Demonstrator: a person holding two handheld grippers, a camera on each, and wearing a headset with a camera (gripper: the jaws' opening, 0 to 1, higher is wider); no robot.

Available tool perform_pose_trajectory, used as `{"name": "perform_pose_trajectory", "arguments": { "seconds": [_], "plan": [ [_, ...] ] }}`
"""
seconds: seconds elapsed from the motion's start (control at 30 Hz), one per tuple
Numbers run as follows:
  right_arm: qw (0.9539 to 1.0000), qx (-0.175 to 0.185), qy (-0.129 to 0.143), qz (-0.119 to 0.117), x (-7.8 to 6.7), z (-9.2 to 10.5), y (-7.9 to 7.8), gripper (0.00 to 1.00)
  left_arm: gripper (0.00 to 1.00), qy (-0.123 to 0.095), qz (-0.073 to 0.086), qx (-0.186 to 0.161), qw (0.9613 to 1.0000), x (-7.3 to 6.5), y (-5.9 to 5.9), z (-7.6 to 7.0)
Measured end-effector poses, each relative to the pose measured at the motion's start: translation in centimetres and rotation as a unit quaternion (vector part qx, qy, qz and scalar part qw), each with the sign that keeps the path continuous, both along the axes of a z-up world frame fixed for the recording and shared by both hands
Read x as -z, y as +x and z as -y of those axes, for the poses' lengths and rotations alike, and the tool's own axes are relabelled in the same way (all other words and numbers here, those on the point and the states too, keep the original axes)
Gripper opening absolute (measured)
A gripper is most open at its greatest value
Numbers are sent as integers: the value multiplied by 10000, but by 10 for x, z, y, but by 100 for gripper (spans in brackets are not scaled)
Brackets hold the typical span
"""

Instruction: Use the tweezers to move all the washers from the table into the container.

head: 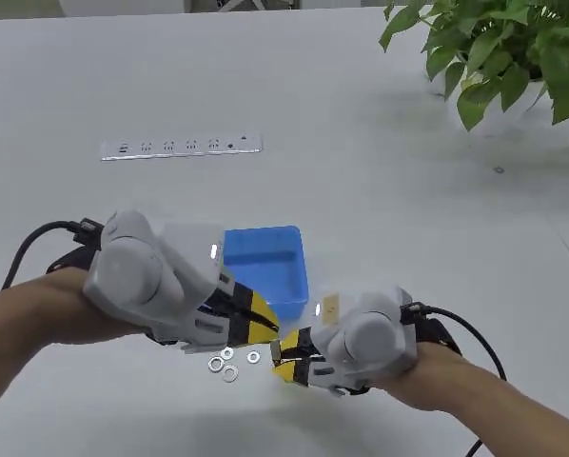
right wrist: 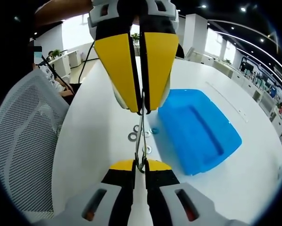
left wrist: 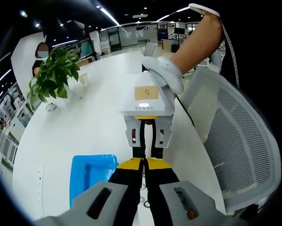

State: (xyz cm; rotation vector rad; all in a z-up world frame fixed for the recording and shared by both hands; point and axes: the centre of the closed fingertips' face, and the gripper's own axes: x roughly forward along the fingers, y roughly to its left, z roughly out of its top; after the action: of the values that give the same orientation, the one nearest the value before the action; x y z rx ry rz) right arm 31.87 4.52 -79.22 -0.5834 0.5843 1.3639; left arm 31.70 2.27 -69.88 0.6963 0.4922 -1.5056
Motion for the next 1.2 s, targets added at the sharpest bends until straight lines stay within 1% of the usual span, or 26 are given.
{"name": "perform_pose_trajectory", "arguments": {
  "seconds": [0.23, 0.43, 0.67, 0.8, 1.03, 1.17, 1.2],
  "plan": [
    [10000, -42, 9, 14, -9, -1, -1, 9, 5, 7, 30, 22, 10000, -9, -3, 0],
    [9999, -90, 10, 43, -18, -3, -2, 9, 5, 64, 31, 7, 10000, -18, -4, -4],
    [9998, -122, -38, 163, -28, -3, -1, 9, 5, 66, 86, -50, 9999, -27, -5, -6],
    [9997, -147, -52, 208, -34, -3, 0, 9, 5, 68, 140, -59, 9999, -33, -4, -6],
    [9994, -134, -71, 313, -47, -2, 6, 9, 5, 19, 236, -86, 9997, -46, -1, -6],
    [9992, -89, -26, 388, -55, -2, 12, 9, 5, -6, 326, -103, 9994, -53, 3, -6],
    [9991, -86, -21, 417, -57, -3, 14, 9, 5, -12, 382, -96, 9992, -55, 5, -7]
  ]
}}
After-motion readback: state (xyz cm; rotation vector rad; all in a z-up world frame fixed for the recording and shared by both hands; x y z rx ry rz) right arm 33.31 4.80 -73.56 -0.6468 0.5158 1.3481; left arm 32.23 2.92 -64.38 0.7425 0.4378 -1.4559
